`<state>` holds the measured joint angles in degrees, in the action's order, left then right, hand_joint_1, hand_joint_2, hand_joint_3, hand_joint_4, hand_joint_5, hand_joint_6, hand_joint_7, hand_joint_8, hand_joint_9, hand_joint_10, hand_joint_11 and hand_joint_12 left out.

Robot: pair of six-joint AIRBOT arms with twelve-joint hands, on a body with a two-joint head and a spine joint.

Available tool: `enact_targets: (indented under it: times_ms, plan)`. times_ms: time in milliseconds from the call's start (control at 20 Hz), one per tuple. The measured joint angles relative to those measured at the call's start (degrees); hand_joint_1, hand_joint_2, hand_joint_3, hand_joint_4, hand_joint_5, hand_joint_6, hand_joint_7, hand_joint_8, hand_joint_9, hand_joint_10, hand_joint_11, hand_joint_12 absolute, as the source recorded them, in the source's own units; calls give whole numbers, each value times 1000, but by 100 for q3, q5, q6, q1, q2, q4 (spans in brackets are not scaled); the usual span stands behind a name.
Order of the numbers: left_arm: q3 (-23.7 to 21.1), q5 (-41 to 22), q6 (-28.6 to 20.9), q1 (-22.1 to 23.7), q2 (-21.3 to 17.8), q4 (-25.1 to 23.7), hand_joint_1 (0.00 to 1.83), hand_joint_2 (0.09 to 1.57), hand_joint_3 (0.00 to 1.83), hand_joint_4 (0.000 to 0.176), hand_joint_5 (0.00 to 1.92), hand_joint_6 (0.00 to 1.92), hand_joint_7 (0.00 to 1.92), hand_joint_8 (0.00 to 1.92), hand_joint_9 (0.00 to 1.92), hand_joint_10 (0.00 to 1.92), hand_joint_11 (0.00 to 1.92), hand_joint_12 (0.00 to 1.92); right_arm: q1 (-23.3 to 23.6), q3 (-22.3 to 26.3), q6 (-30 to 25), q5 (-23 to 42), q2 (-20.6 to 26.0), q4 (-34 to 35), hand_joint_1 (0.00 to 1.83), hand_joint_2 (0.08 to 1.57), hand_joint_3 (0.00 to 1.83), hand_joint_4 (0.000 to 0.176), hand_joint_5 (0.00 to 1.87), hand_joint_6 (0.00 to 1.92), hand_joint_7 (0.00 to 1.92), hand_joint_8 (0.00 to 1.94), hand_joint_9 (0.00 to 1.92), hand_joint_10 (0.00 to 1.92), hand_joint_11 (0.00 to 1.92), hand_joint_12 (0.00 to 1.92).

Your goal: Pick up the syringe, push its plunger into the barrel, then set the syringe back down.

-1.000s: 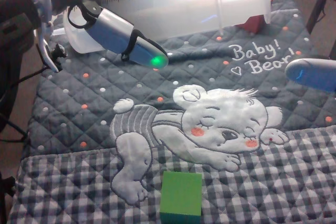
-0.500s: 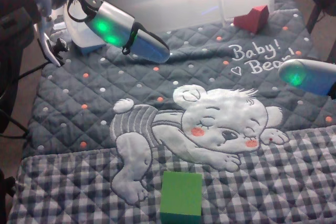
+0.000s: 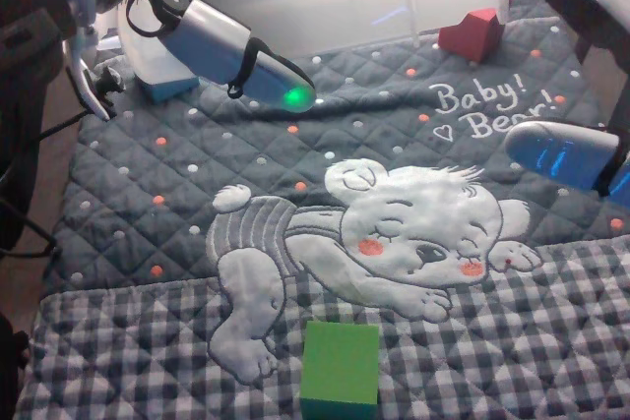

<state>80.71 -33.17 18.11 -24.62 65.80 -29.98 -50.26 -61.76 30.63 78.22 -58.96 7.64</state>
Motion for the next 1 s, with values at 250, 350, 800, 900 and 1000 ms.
enact_targets:
  times_ms: [250,350,800,900,1000]
  plan:
    - [79,101,0,33,79,-61,1484,1153,74,0,1355,1921,1505,1921,1600,1921,1645,1921,0,-42,-46,-39,-55,20,123,994,0,0,67,16,42,11,16,6,46,20]
    - [81,136,9,46,90,-87,1455,1174,68,0,1366,1921,1503,1921,1591,1921,1636,1921,0,-59,-70,-50,-72,22,109,988,0,0,68,11,35,5,12,2,45,20]
    - [160,249,11,83,192,-162,1460,1164,50,0,1330,1921,1505,1921,1597,1921,1644,1921,0,-114,-127,-66,-140,48,98,1000,9,0,54,0,16,0,0,0,20,10]
    - [160,306,11,118,190,-219,1473,1155,43,0,1337,1921,1506,1921,1599,1921,1652,1921,0,-114,-129,-72,-142,46,118,988,2,0,38,1,10,3,6,2,36,18]
    - [160,339,11,153,192,-236,1486,1152,40,0,1343,1921,1509,1921,1603,1921,1653,1921,7,-125,-133,-76,-155,46,121,993,4,0,31,0,3,0,0,0,26,13]
